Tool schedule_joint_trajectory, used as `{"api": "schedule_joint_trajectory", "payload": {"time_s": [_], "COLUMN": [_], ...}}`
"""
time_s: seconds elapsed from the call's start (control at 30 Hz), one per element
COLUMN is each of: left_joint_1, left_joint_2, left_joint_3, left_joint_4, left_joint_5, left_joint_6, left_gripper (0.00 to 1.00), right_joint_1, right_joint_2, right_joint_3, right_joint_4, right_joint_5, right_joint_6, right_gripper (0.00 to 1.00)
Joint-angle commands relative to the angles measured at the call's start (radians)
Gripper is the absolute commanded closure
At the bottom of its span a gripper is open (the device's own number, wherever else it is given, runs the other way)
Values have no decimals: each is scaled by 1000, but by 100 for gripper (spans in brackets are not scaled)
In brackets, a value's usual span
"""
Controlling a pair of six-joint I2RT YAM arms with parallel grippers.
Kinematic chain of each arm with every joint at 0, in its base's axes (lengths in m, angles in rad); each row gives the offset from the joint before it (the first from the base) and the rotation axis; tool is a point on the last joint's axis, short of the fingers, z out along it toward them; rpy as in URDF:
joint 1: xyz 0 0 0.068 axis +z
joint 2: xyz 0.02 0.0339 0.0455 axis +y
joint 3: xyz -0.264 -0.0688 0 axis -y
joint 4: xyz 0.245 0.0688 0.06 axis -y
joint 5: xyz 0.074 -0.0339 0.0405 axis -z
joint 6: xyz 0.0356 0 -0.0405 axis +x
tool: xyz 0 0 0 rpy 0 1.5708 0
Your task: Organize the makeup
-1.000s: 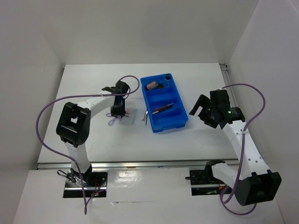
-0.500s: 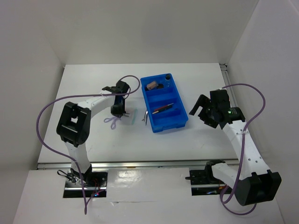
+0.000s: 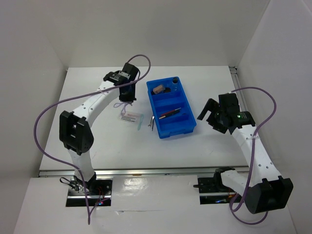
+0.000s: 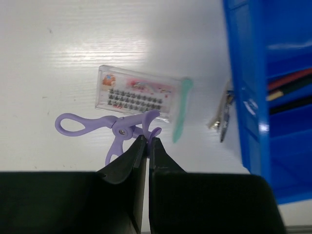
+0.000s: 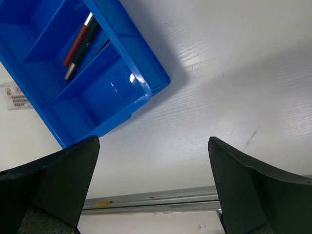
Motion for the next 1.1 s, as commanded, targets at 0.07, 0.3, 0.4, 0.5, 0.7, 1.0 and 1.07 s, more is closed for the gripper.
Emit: {"api": "schedule_joint_trajectory", "payload": {"time_s": [0.07,0.3,0.4,0.5,0.7,1.0,1.07], "left_joint_1": [-100,-196,-218,-227,-227,-227,-227], "left_joint_2": [16,212,240,263,349,450,459], "left_joint_3": [180,447,483,483,551,605,605], "left_joint_4": [-39,-16,30,110,174,289,302], "left_joint_5": [85,207,265,290,313,270,270], "left_joint_6": [31,1,1,12,59,68,68], "left_gripper": [100,100,100,100,100,100,100], "right_joint_1": [-6,-6,-6,-15,-15,-15,-15], "right_joint_2": [-9,-27,-36,-46,68,48,48], "right_joint_3": [6,-3,-34,-64,-98,-57,-46], "right_joint_4": [46,37,46,57,57,94,85], "right_joint_5": [50,130,194,251,286,286,297], "right_joint_6": [-4,17,52,74,92,77,77], "right_gripper": [0,0,0,0,0,0,0]}}
